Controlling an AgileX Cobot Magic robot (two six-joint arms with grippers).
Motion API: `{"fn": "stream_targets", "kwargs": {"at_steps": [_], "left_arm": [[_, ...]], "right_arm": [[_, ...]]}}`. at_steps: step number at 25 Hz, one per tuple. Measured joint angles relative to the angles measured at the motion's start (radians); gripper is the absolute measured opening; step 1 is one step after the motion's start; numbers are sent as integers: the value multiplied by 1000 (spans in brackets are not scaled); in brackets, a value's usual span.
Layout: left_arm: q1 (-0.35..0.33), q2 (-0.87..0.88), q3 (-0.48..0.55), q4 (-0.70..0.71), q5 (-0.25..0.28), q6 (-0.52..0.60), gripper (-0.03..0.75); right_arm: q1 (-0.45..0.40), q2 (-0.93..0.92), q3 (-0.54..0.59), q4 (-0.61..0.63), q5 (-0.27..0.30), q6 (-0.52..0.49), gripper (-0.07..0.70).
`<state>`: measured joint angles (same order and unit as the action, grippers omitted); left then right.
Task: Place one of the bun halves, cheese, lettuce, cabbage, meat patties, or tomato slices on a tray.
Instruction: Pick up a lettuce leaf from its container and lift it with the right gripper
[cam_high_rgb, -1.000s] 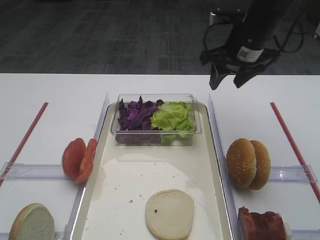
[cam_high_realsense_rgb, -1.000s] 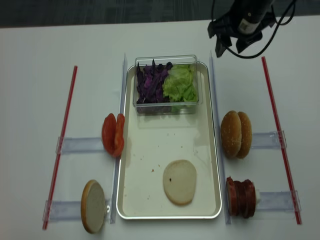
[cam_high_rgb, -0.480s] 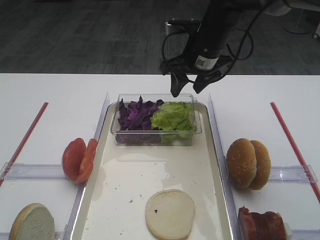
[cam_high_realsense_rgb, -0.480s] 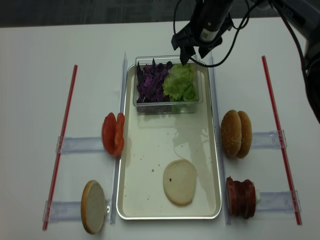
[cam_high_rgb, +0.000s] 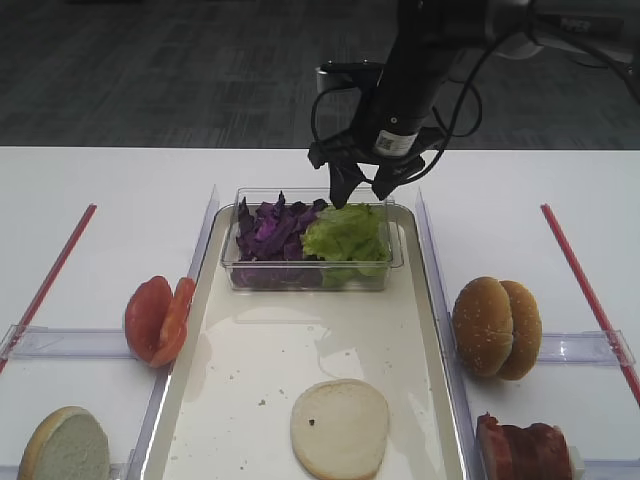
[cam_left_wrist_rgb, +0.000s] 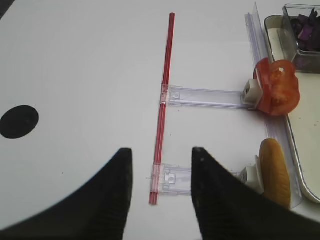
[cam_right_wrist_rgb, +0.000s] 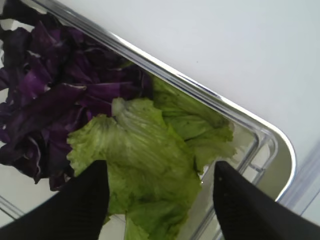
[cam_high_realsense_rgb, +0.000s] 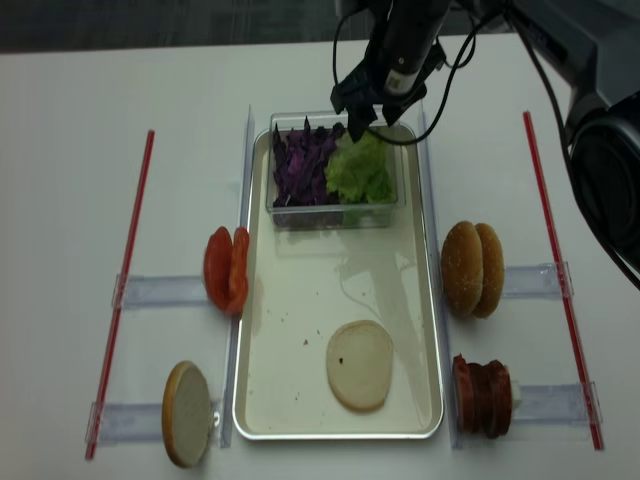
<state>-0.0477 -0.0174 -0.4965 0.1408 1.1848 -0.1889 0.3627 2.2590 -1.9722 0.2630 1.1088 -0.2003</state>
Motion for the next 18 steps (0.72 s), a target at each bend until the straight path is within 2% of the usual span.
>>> {"fn": "stream_targets", "kwargs": {"at_steps": [13, 15, 16, 18], "left_arm": [[0, 0, 0, 0, 0, 0, 271], [0, 0, 0, 0, 0, 0, 271], [0, 0, 0, 0, 0, 0, 271], [0, 0, 0, 0, 0, 0, 271]], "right_arm": [[0, 80, -66, 24, 2, -27, 471], [0, 82, -67, 24, 2, -27, 446], [0, 86, -68, 24, 2, -27, 398], [0, 93, -68, 27, 2, -27, 358]]}}
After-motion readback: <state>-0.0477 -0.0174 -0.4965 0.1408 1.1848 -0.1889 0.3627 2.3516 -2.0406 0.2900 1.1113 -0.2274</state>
